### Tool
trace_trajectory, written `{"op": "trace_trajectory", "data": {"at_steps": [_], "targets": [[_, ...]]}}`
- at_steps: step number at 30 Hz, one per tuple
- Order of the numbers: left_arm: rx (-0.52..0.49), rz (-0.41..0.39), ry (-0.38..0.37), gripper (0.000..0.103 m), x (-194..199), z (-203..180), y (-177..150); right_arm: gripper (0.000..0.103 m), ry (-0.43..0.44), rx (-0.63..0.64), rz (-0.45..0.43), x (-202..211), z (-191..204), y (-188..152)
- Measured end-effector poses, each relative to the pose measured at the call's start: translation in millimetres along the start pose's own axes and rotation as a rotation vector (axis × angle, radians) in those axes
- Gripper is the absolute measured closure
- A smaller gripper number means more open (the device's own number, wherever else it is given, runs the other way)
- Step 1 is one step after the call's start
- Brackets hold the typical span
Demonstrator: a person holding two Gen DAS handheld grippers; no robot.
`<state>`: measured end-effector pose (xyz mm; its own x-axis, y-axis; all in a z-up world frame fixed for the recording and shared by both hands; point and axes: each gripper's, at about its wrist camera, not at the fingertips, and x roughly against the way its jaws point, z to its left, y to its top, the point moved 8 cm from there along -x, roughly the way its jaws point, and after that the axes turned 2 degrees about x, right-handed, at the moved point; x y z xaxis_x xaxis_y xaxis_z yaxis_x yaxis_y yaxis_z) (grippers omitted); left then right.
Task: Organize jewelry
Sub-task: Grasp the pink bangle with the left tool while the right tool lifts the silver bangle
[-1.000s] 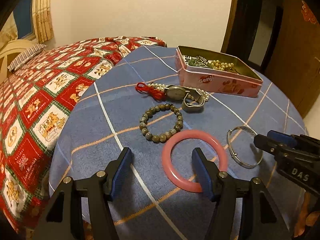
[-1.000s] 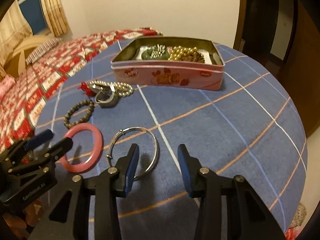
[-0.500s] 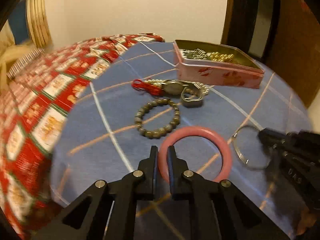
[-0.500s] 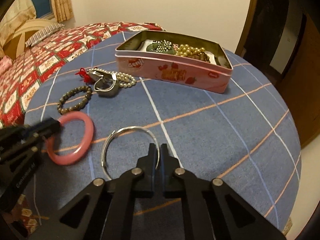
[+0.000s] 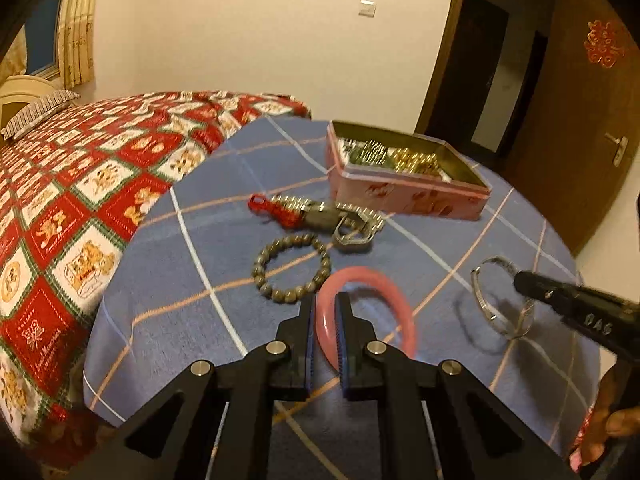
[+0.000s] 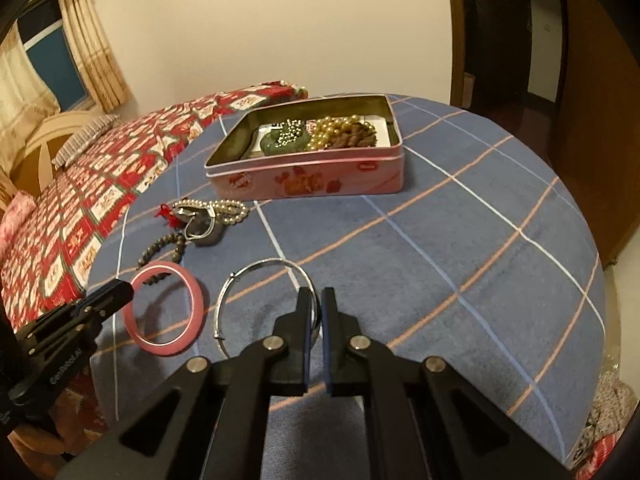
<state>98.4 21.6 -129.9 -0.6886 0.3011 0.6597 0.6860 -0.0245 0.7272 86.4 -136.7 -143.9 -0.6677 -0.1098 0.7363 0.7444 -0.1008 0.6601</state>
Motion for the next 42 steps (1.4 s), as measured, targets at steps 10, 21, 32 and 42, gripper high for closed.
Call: {"op": "trace_trajectory", "data": {"at_steps": [10,21,32,42], "targets": [[0.010,0.080,0.004,0.097,-14.1,7.8,-11.2,0.095,0.005,0.023,0.003,0.0,6.6,-0.2],[-0.032,0.130,-0.022,0.039,-20.8,-16.6,-22.7,0.095,0.010,-0.001,0.008,-0.6,1.0,-1.1],[-0.120,0.179,-0.067,0.026,-30.7,-46.9,-29.5,0.094,0.019,-0.031,0.022,-4.6,-9.2,-2.2],[-0.227,0.195,-0.014,0.020,-41.4,-57.2,-31.4,0.093,0.021,-0.052,0.019,-4.1,-16.1,-1.5]]}}
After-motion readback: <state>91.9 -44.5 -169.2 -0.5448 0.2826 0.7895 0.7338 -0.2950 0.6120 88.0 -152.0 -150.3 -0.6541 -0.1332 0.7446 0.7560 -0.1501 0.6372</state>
